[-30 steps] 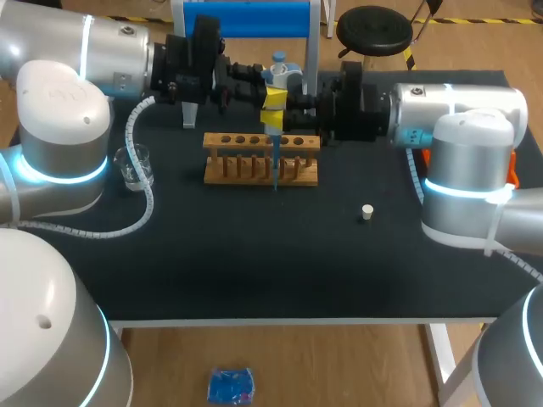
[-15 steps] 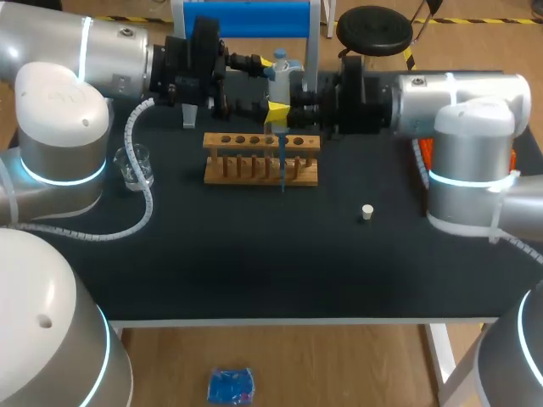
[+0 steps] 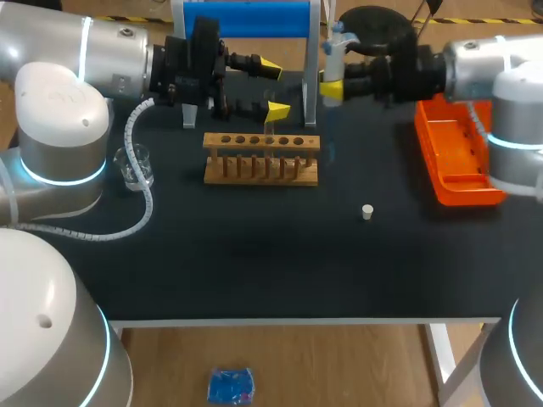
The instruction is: Invert the test tube, pick up the pipette, mount the tip to pipette, aspirate from beaker and dispense into the tube, eject the tip, return the pipette, and cap with the stopper.
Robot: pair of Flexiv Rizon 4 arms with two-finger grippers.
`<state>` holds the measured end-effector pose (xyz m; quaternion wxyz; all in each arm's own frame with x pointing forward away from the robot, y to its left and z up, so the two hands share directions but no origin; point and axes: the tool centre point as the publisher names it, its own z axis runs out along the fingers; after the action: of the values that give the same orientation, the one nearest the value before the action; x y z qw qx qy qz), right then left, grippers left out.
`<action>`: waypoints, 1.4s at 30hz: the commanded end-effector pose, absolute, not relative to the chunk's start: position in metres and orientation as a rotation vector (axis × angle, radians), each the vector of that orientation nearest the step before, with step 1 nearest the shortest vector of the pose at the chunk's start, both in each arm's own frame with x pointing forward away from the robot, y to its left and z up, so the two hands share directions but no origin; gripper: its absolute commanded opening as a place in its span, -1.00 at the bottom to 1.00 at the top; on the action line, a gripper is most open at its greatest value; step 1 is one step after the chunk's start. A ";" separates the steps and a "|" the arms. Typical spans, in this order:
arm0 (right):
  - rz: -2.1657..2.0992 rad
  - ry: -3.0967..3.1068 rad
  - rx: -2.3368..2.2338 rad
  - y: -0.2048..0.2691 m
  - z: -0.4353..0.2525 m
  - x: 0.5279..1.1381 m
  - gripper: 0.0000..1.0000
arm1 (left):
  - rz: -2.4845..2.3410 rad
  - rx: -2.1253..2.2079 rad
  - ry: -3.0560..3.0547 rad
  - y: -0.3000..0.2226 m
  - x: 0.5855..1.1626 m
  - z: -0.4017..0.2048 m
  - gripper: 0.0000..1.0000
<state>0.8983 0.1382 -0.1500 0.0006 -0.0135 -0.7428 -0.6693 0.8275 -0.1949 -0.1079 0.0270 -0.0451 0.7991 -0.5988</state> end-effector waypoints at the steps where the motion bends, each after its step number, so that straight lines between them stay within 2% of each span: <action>1: -2.061 -2.311 0.065 0.090 -0.139 0.905 -1.00 | -1.850 -0.138 2.468 -0.194 0.827 -0.108 1.00; 15: -2.117 -2.274 0.082 -0.003 -0.136 0.928 -1.00 | -1.850 -0.138 2.468 -0.194 0.827 -0.108 1.00; 42: -2.188 -2.251 0.042 -0.109 -0.166 0.933 -1.00 | -1.850 -0.138 2.468 -0.194 0.827 -0.108 1.00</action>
<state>0.9294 -0.1011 -0.1615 -0.0015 0.0098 -0.7188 -0.6952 0.8274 -0.1949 -0.1078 0.0270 -0.0451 0.7991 -0.5989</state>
